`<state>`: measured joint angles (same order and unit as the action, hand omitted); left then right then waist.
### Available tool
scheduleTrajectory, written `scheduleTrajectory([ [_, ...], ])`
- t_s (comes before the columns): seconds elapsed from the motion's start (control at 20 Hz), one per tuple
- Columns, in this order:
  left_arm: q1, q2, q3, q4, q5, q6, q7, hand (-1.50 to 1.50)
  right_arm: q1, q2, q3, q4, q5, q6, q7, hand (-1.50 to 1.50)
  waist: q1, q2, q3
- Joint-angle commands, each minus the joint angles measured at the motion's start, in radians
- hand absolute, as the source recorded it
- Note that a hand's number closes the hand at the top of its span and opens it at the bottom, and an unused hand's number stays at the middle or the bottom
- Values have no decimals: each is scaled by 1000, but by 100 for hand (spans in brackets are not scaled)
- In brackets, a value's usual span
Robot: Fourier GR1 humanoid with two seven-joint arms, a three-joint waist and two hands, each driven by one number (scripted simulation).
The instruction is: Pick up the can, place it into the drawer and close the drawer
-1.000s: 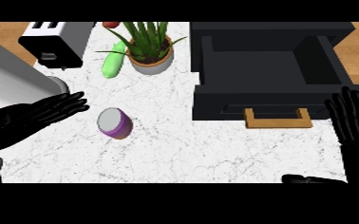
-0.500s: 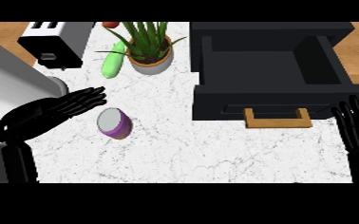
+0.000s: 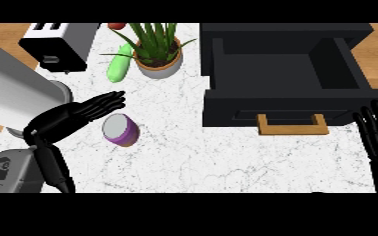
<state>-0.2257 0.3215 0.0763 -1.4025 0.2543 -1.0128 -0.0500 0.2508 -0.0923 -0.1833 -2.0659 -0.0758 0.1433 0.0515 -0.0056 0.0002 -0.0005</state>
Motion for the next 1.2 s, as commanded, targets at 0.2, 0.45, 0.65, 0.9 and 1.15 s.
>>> scheduleTrajectory([
  [0.2, -52, 5, 31, 228, -262, -38, -324, -150, 3, -20, -58, -29, -61, 39, 28, -150, -7, 2, -1],
  [0.45, -78, 18, -18, 325, -370, 41, -463, -150, 1, 38, 38, 9, 52, 15, -18, -150, -9, 3, -1],
  [0.65, -147, 117, -3, 452, -359, -2, -515, -150, -4, 29, -1, 13, 23, 13, -11, -150, -12, 4, -1],
  [0.9, -144, 77, -97, 526, -451, 121, -633, -150, -21, 22, -12, 10, 14, 19, -14, -150, -17, 5, -2],
  [1.15, -150, 111, -135, 598, -444, 119, -703, -150, -15, -8, -68, 78, -11, 50, -78, -150, -18, 6, -1],
])
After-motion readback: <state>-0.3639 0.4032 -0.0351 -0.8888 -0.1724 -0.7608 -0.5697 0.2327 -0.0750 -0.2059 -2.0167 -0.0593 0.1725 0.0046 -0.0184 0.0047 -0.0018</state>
